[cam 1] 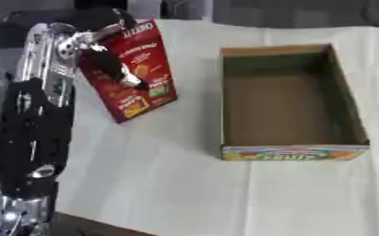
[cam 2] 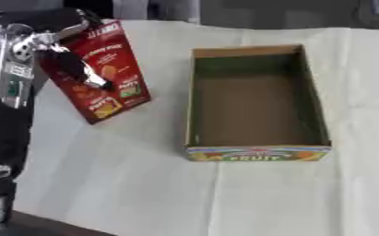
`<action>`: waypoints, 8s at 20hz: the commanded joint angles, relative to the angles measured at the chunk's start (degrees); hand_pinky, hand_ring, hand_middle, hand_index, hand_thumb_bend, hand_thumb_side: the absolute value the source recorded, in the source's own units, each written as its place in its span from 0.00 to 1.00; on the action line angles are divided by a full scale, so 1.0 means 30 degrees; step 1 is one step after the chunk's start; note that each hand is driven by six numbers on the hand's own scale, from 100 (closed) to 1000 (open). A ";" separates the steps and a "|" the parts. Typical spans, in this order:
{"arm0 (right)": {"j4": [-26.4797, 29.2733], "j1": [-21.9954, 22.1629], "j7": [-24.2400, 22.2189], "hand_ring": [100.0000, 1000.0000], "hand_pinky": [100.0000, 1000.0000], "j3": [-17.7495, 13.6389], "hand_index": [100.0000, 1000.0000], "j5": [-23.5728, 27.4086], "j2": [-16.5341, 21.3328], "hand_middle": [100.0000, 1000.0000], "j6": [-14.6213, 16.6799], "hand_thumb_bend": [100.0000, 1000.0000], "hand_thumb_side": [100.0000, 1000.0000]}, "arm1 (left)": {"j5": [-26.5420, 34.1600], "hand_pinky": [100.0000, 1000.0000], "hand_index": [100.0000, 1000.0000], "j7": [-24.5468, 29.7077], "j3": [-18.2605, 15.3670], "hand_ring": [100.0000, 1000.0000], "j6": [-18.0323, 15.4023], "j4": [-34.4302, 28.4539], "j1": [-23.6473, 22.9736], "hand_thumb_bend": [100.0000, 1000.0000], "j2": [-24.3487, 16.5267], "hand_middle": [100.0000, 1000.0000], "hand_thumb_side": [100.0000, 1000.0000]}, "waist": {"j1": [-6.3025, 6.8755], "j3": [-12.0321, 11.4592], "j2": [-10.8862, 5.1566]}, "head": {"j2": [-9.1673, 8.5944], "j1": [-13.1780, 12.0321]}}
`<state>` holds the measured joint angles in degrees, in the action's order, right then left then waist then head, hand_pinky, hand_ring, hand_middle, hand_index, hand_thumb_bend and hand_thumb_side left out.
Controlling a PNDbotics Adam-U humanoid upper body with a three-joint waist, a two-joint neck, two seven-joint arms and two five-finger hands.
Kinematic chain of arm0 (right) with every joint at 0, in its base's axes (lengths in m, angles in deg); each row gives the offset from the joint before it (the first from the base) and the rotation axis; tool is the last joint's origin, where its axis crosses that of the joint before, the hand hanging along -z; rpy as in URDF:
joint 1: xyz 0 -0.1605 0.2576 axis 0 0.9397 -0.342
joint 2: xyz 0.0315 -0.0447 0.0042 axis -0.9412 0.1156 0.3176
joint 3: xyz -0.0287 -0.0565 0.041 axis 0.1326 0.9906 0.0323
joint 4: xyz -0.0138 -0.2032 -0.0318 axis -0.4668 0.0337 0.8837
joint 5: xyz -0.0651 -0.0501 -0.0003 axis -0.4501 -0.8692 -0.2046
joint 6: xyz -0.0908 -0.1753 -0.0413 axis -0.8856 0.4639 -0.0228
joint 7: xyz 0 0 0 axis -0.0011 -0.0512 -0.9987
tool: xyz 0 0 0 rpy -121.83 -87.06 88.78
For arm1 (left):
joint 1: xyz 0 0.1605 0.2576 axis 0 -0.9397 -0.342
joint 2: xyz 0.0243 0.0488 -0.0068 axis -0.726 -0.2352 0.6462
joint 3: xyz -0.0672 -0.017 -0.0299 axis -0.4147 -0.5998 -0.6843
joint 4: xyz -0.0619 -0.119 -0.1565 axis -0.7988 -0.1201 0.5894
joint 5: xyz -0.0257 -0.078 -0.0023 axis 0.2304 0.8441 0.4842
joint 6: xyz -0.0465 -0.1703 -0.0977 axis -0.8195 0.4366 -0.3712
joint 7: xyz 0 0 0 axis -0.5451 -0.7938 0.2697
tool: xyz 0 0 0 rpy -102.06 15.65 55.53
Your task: Pick up objects on the table and place them in the box.
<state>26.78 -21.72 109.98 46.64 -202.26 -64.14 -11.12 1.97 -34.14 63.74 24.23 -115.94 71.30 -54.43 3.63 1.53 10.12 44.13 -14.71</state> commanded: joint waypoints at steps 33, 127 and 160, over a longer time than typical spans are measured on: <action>-0.0229 0.0181 -0.0284 0.53 0.40 -0.0036 0.72 -0.0551 0.0361 0.61 0.0167 0.00 1.00 | 1.0002 0.00 0.41 -0.3179 0.2652 0.02 -0.2408 0.2231 0.2302 0.00 -0.3150 0.13 0.24 | 0.0044 -0.0105 -0.0581 | -0.0003 0.0435; 0.0607 -0.0873 -0.0986 0.54 0.40 -0.0082 0.73 -0.1949 0.0257 0.61 0.1580 0.00 1.00 | 1.1786 0.59 0.84 -0.1172 0.6789 0.76 -0.5802 0.0561 0.7599 0.14 -0.1804 0.77 0.84 | 0.0290 0.1815 0.0038 | -0.0003 0.0262; 0.0586 -0.0374 -0.0668 0.54 0.40 -0.0153 0.72 -0.1446 0.0281 0.61 0.1094 0.00 1.00 | 3.1767 0.53 0.89 -0.9665 0.6499 0.77 -0.8793 -0.1133 0.2030 0.12 -0.5192 0.80 0.90 | -0.0027 0.0584 0.0031 | -0.0003 0.0165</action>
<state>28.70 -23.27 107.93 46.33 -206.97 -65.11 -7.60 94.53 -64.20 83.70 -2.34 -118.20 76.95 -67.38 3.77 3.16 10.85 44.13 -13.89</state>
